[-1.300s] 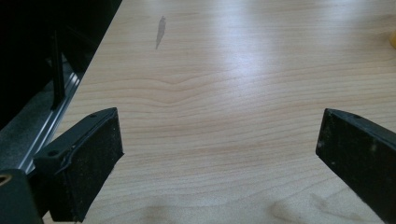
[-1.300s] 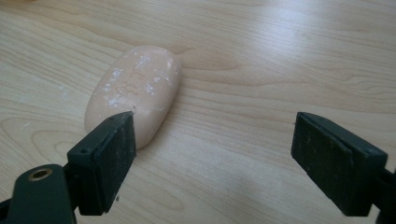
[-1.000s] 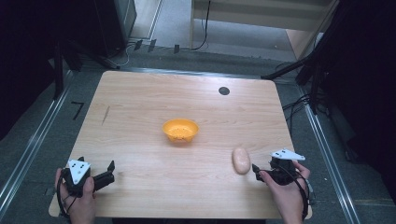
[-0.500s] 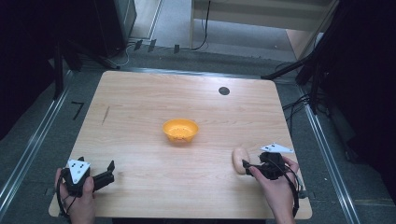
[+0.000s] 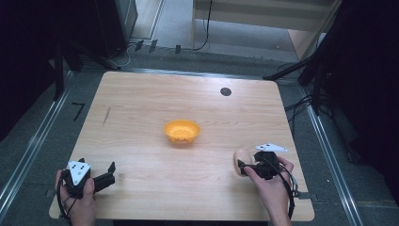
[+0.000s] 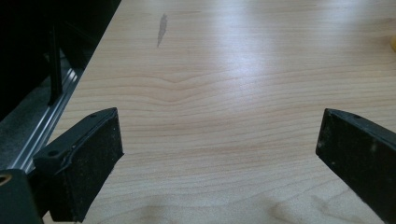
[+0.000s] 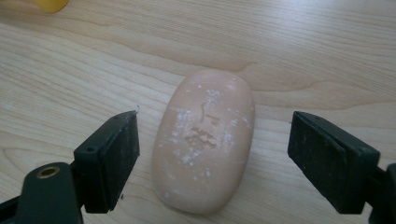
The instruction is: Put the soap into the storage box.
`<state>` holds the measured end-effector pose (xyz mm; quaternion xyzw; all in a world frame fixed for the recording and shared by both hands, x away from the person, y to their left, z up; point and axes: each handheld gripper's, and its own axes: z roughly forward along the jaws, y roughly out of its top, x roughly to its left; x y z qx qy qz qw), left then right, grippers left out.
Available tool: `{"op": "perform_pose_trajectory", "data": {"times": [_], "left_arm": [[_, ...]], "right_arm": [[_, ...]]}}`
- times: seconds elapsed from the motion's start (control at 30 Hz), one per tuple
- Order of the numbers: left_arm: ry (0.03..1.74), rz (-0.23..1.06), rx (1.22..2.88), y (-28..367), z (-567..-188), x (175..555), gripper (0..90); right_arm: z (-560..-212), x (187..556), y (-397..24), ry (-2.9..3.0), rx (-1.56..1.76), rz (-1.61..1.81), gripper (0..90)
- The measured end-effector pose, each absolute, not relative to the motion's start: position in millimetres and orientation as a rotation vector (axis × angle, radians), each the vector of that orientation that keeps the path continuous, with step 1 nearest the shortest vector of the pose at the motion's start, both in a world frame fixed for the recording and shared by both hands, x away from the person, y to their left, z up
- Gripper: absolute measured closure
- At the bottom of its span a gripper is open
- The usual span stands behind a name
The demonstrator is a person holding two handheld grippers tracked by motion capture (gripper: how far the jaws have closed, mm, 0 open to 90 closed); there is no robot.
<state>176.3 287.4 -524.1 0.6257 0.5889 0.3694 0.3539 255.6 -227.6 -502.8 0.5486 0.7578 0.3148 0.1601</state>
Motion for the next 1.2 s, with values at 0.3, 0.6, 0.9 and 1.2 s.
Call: {"op": "perform_pose_trajectory", "data": {"times": [0.3,0.6,0.9,1.2], "left_arm": [[1.525,0.955,1.618,287.6,-524.0,176.2,0.8],[1.528,0.956,1.622,287.6,-523.9,176.5,0.8],[1.531,0.955,1.622,287.4,-523.9,176.6,0.8],[1.532,0.955,1.621,287.4,-523.9,176.7,0.8]], "right_arm": [[-508.7,261.0,-217.4,2.154,1.61,0.879,16.0],[-515.3,265.2,-213.2,2.151,1.641,0.863,16.8],[-521.1,267.2,-207.3,2.139,1.653,0.835,20.7],[-525.0,269.2,-205.8,2.107,1.682,0.787,29.6]]}}
